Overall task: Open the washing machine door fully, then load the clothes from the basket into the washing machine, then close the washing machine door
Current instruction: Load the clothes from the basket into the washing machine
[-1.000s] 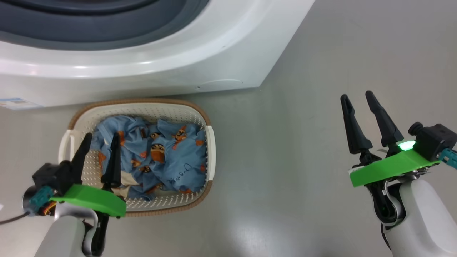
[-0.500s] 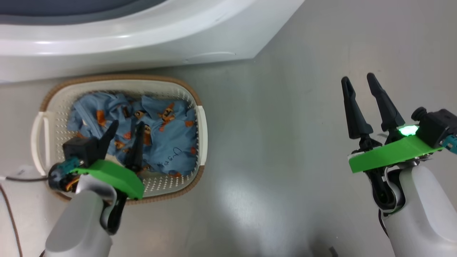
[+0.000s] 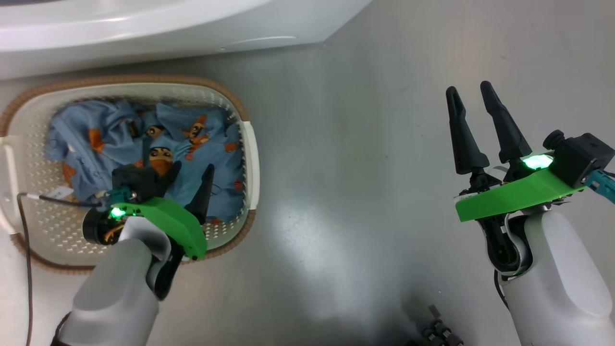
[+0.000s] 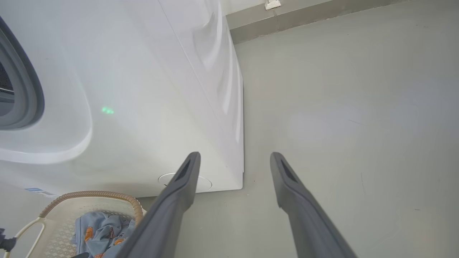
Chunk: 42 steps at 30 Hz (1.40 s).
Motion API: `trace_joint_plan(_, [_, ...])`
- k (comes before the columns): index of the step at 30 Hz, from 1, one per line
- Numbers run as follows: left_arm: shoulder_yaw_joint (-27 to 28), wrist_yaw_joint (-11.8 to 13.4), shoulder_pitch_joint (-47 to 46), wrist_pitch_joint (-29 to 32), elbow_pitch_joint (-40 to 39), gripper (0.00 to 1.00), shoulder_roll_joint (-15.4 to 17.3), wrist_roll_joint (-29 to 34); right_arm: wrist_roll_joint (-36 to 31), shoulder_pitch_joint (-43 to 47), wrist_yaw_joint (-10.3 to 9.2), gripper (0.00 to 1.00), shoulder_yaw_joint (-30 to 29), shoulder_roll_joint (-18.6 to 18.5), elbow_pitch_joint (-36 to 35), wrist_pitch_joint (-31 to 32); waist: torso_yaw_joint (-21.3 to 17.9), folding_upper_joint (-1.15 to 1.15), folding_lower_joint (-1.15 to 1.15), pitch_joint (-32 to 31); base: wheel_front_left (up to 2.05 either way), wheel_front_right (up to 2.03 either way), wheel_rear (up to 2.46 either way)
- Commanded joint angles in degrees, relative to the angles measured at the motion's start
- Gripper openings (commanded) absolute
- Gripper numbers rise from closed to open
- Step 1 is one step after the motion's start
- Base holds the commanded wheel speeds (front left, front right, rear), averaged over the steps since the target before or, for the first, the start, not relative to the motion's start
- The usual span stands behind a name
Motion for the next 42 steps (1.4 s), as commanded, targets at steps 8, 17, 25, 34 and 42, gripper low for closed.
trace_joint_plan(8, [-3.0, -0.2, -3.2, 2.6, 4.5, 1.00, 3.0, -5.6, 0.5, 0.6, 0.09, 1.00, 1.5, 1.2, -1.8, -0.7, -2.5, 0.00, 0.00, 3.2, 0.00, 0.00, 0.00])
trace_joint_plan(17, [-7.3, -0.2, -7.4, 7.5, 8.9, 1.00, 4.3, -11.6, 0.4, 0.2, 0.09, 1.00, 1.7, 1.9, -2.3, -0.7, -4.0, 0.00, 0.00, 6.0, 0.00, 0.00, 0.00])
trace_joint_plan(25, [-8.6, -0.2, -12.5, 9.8, 16.5, 1.00, 4.5, -13.9, 0.2, -0.4, 0.09, 1.00, 2.2, 2.3, -2.3, -0.7, -4.0, 0.00, 0.00, 7.4, 0.00, 0.00, 0.00])
trace_joint_plan(34, [-10.4, -0.2, -15.9, 9.7, 22.8, 1.00, 3.5, -13.1, 0.5, -1.0, 0.09, 1.00, 3.3, 2.6, -2.7, -0.7, -5.2, 0.00, 0.00, 8.1, 0.00, 0.00, 0.00])
trace_joint_plan(42, [-11.2, -0.2, -16.0, 10.7, 22.9, 1.00, 3.2, -14.8, 0.6, -0.9, 0.09, 1.00, 3.4, 2.4, -2.9, -0.7, -5.3, 0.00, 0.00, 8.7, 0.00, 0.00, 0.00])
